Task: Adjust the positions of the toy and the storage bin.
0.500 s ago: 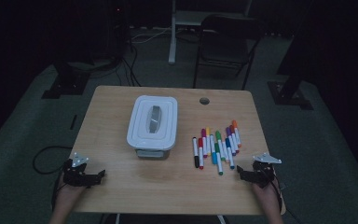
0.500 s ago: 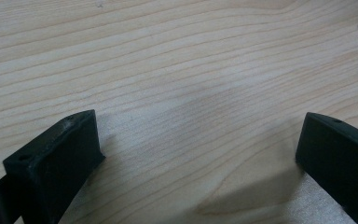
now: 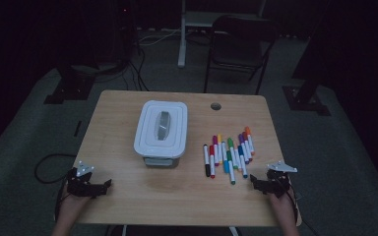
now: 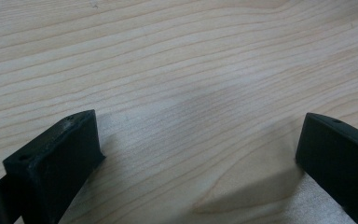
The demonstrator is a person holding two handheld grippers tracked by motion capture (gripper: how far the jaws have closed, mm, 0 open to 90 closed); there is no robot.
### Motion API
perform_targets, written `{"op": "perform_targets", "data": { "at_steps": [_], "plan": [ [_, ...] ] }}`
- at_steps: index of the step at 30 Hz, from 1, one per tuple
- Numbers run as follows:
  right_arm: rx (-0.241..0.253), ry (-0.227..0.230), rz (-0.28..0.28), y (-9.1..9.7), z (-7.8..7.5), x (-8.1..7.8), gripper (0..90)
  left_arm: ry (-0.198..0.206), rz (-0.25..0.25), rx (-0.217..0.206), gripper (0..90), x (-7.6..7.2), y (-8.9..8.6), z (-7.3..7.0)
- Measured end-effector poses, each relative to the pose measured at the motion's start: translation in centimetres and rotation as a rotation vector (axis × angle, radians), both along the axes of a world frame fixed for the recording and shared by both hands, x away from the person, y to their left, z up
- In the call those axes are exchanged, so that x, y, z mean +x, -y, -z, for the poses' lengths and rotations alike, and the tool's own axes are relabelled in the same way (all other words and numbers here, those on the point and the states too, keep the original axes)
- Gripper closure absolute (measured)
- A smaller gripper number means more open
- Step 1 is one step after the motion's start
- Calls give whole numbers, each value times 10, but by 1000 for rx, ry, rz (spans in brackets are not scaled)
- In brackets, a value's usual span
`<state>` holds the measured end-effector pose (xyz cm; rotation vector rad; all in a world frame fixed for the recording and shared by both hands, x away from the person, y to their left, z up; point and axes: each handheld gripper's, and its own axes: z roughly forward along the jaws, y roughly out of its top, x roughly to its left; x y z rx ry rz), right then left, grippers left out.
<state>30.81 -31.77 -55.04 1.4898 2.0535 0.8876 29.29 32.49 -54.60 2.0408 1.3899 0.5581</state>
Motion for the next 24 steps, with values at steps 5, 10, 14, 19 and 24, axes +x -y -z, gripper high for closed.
{"op": "perform_targets", "data": {
  "at_steps": [5,10,14,19,24],
  "plan": [
    [6,-1,11,-2,-4,1,116,12,3,-50,4,7,-1,-3],
    [13,24,3,-7,-12,5,116,39,-35,-53,4,16,1,-10],
    [21,44,-13,-15,-20,12,116,35,-32,-73,4,26,4,-10],
    [3,61,-53,-32,-28,25,116,77,-30,-85,4,37,11,-12],
    [-2,84,-103,-53,-37,39,116,94,-1,-75,4,47,22,-15]
  ]
}}
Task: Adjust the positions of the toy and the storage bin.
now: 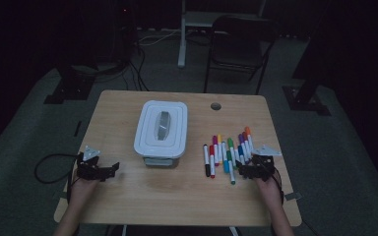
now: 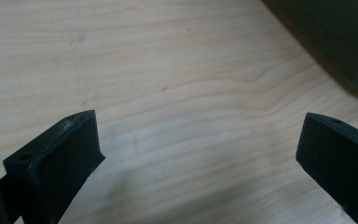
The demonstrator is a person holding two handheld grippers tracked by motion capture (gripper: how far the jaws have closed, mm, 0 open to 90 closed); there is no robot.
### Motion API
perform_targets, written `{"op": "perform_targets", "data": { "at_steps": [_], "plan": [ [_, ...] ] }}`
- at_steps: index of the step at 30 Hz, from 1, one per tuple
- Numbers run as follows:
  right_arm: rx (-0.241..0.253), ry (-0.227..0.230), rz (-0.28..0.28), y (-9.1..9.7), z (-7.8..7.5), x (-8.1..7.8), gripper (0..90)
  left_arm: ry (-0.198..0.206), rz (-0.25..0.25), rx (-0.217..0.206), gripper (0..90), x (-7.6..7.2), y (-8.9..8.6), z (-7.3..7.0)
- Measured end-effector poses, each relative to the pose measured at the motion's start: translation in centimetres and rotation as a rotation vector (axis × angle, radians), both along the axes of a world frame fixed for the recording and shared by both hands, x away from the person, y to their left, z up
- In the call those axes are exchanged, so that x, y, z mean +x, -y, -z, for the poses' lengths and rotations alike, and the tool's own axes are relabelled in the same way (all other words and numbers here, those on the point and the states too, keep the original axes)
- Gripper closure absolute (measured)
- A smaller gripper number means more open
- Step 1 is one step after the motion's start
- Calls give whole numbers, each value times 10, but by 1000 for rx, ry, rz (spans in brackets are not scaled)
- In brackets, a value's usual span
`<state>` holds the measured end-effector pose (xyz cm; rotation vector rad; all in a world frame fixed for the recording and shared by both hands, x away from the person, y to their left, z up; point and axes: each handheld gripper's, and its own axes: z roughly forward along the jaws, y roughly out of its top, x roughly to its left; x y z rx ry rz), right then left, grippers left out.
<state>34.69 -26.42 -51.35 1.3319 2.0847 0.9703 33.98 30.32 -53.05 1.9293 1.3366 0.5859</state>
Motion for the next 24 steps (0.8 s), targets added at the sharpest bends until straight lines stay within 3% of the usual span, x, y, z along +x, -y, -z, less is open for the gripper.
{"op": "perform_targets", "data": {
  "at_steps": [4,12,16,21,22,24],
  "plan": [
    [-13,1,-46,-17,-4,12,116,7,25,-5,4,4,9,-4],
    [-6,8,-99,-46,-10,31,116,21,60,28,4,13,23,-8],
    [-27,18,-130,-62,-9,38,131,28,87,2,4,22,30,-6],
    [-24,18,-145,-79,-8,48,130,22,83,-2,4,32,36,-3],
    [-19,14,-153,-87,-9,54,130,29,87,-31,4,37,39,-5],
    [-17,12,-161,-94,-10,59,131,34,69,-17,4,41,43,-7]
  ]
}}
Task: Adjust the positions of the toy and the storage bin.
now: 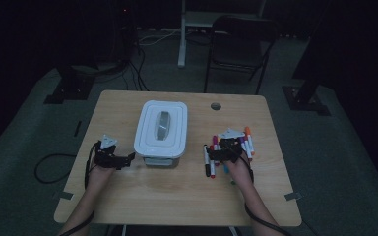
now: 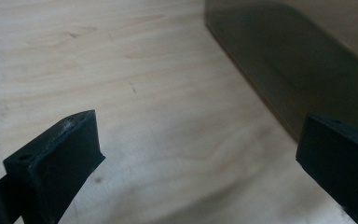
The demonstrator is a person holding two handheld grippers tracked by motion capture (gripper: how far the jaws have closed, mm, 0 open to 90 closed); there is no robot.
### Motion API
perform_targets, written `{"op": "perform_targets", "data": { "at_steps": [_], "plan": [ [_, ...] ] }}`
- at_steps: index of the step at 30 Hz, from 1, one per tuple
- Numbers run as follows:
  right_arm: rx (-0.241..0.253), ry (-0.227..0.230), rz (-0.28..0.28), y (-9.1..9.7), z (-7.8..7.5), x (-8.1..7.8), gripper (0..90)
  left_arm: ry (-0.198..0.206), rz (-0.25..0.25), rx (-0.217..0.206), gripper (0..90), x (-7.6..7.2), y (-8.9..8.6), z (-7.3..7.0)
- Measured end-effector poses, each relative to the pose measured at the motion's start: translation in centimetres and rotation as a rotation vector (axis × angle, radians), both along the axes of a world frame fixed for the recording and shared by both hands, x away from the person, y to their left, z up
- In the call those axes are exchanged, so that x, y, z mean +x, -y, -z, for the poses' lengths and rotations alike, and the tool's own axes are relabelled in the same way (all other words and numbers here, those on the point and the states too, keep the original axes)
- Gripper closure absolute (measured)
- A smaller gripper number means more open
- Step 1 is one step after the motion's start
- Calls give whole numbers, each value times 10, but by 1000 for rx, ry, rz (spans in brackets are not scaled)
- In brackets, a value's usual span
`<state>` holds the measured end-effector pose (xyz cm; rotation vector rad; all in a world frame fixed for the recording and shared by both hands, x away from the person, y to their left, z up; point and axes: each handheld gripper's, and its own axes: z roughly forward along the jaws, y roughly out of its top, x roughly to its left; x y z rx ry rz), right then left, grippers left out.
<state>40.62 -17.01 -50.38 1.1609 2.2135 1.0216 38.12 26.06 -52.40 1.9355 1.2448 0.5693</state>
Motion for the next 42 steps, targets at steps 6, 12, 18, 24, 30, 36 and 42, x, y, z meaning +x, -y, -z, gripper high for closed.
{"op": "perform_targets", "data": {
  "at_steps": [6,12,18,24,30,36,42],
  "plan": [
    [-12,-6,-11,-18,0,19,133,9,3,7,4,13,5,-2],
    [-1,-13,-9,-32,-2,35,133,9,10,14,4,31,10,-2],
    [22,-40,-4,-47,0,50,129,18,11,21,4,50,15,-5],
    [15,-44,9,-62,4,61,128,26,-5,55,4,66,18,-6],
    [32,-57,27,-74,5,72,129,17,-5,8,4,81,21,-8],
    [26,-49,31,-76,1,70,132,0,12,24,4,86,25,-10],
    [22,-31,33,-74,-3,63,158,6,16,49,5,81,33,-12]
  ]
}}
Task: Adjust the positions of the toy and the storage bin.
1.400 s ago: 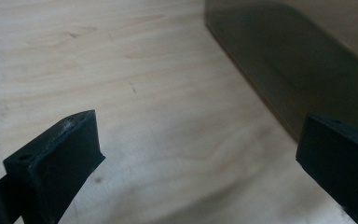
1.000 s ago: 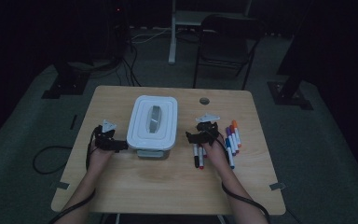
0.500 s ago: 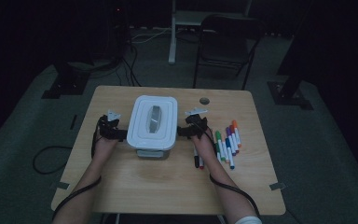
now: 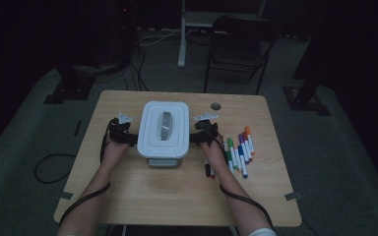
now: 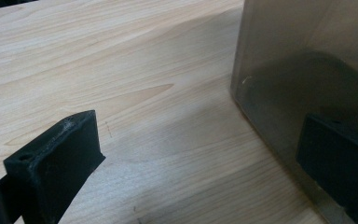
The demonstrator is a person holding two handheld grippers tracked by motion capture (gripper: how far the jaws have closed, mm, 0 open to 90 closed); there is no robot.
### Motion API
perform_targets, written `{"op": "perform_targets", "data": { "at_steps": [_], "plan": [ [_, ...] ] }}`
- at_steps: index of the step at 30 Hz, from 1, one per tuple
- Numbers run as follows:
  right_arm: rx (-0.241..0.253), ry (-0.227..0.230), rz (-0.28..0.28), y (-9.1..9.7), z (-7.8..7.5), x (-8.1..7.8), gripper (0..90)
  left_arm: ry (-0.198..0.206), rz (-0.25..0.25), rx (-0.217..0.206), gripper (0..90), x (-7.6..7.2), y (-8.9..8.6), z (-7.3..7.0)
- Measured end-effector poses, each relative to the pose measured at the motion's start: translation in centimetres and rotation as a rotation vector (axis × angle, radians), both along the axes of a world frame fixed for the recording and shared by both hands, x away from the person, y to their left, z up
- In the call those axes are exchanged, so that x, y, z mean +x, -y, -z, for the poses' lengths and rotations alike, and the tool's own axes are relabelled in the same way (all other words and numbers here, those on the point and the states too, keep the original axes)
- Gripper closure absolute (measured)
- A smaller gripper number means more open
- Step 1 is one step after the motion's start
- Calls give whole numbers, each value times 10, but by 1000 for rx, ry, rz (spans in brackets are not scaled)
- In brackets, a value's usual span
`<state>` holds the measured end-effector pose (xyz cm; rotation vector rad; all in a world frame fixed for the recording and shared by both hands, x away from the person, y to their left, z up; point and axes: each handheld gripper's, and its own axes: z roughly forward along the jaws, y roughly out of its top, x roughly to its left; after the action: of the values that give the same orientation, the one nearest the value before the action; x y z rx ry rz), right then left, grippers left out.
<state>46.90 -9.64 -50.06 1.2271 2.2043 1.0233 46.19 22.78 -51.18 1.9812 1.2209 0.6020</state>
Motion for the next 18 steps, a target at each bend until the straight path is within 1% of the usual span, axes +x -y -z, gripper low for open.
{"op": "perform_targets", "data": {
  "at_steps": [1,2,3,7,8,9,10,11,12,14,16,17,18],
  "plan": [
    [0,0,0,0,0,0,158,0,0,0,5,0,0,0],
    [-5,10,-7,2,-1,-5,166,5,4,4,10,-3,3,0],
    [-13,7,-12,2,-2,-6,166,5,6,6,11,-4,4,-1],
    [-12,13,-9,4,-2,-10,173,4,18,6,12,-6,7,-1],
    [1,5,-16,10,-1,-18,173,-3,42,26,12,-10,12,-3],
    [7,-4,-17,12,-1,-20,174,-3,51,30,11,-11,13,-4],
    [7,-1,-16,13,-1,-22,174,-1,57,35,12,-13,15,-4],
    [7,-1,-16,13,-1,-22,174,-1,57,35,12,-13,15,-4],
    [-3,7,-20,15,-2,-28,174,-1,65,35,12,-16,17,-4],
    [4,7,-23,18,-2,-33,181,-1,70,35,12,-17,18,-4],
    [17,11,-28,22,-1,-40,181,0,78,12,12,-22,20,-2],
    [17,11,-28,22,-1,-40,181,0,78,12,12,-22,20,-2],
    [21,14,-29,23,-1,-43,181,-2,80,3,12,-24,21,-1]
  ]
}}
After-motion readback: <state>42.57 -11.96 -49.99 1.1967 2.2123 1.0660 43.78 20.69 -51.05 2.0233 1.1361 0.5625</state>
